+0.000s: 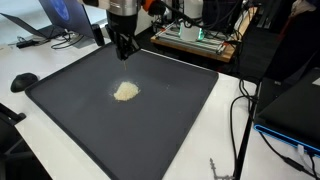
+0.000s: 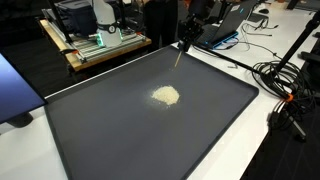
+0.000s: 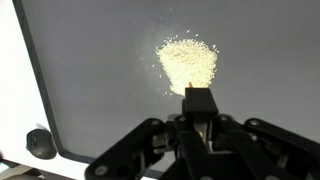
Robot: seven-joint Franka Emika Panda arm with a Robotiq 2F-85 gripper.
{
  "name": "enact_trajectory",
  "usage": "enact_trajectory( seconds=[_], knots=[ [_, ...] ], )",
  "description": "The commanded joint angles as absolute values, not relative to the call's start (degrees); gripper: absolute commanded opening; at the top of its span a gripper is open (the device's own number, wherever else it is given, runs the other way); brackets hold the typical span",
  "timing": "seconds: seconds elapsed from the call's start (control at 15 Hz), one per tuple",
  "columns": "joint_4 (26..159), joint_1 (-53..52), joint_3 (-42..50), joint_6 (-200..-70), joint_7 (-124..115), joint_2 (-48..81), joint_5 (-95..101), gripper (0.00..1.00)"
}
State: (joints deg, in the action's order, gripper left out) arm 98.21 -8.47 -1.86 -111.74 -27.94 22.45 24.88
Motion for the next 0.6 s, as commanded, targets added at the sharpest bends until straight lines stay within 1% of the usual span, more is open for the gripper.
enact_trajectory(
  seconds=[0.0, 0.53],
  knots=[
    [91.53, -12.43, 0.61, -109.56, -33.94, 28.85, 27.03, 0.04],
    [81.99, -18.56, 4.41, -102.78, -40.12, 39.54, 30.71, 0.04]
  ],
)
